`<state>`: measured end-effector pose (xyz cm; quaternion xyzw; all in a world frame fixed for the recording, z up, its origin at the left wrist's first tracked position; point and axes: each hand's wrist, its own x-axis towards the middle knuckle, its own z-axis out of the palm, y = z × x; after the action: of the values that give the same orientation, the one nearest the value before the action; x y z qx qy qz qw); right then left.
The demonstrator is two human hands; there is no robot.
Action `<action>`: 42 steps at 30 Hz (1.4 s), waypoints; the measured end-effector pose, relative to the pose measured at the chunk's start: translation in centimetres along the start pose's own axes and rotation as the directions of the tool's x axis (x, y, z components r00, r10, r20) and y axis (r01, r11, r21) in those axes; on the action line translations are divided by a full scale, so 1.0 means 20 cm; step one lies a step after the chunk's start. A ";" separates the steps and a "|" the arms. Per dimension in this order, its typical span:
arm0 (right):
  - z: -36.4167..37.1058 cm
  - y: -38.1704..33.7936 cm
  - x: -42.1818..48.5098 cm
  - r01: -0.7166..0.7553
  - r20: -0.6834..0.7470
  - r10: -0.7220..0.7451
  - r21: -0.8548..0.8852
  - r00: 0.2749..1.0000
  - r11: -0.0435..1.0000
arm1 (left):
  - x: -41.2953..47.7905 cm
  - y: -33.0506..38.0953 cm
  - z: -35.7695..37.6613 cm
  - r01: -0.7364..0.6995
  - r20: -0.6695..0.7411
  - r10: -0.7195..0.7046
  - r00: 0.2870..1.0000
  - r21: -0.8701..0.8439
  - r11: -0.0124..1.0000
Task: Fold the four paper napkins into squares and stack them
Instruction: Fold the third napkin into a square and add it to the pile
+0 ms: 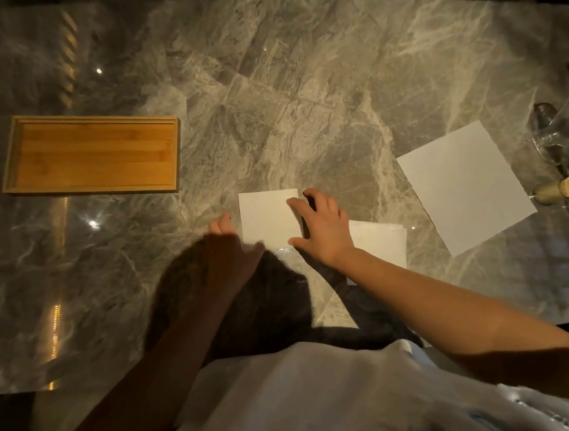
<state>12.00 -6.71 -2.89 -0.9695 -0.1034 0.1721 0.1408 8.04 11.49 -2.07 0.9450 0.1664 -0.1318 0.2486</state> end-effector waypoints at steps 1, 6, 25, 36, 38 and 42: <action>0.00 0.00 0.00 -0.002 -0.005 0.002 -0.003 1.000 1.000 | -0.01 0.04 0.01 0.056 0.024 -0.054 0.998 -0.083 0.995; 0.00 -0.01 0.00 -0.014 0.006 0.015 -0.016 1.000 1.000 | 0.02 0.14 0.01 0.407 0.344 -0.255 0.903 -0.504 0.761; 0.01 0.00 0.00 -0.026 0.024 0.026 0.002 0.999 1.000 | 0.10 0.16 -0.05 0.429 0.383 -0.218 0.898 -0.645 0.633; -0.14 -0.03 -0.03 -0.179 0.100 0.154 0.717 0.983 0.674 | 0.01 0.13 -0.13 0.307 0.350 -0.031 0.936 -0.772 0.556; -0.18 -0.03 -0.06 -0.303 0.215 0.231 0.825 0.949 0.477 | -0.01 0.14 -0.16 0.307 0.361 0.005 0.932 -0.798 0.520; -0.24 0.02 -0.13 -0.493 0.478 0.172 0.869 0.862 0.055 | -0.06 0.20 -0.20 0.298 0.378 0.094 0.921 -0.839 0.455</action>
<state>11.38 -8.92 2.14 -0.6055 0.2451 0.3427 0.6752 9.05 9.98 3.40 0.6218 0.2177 -0.2174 0.7203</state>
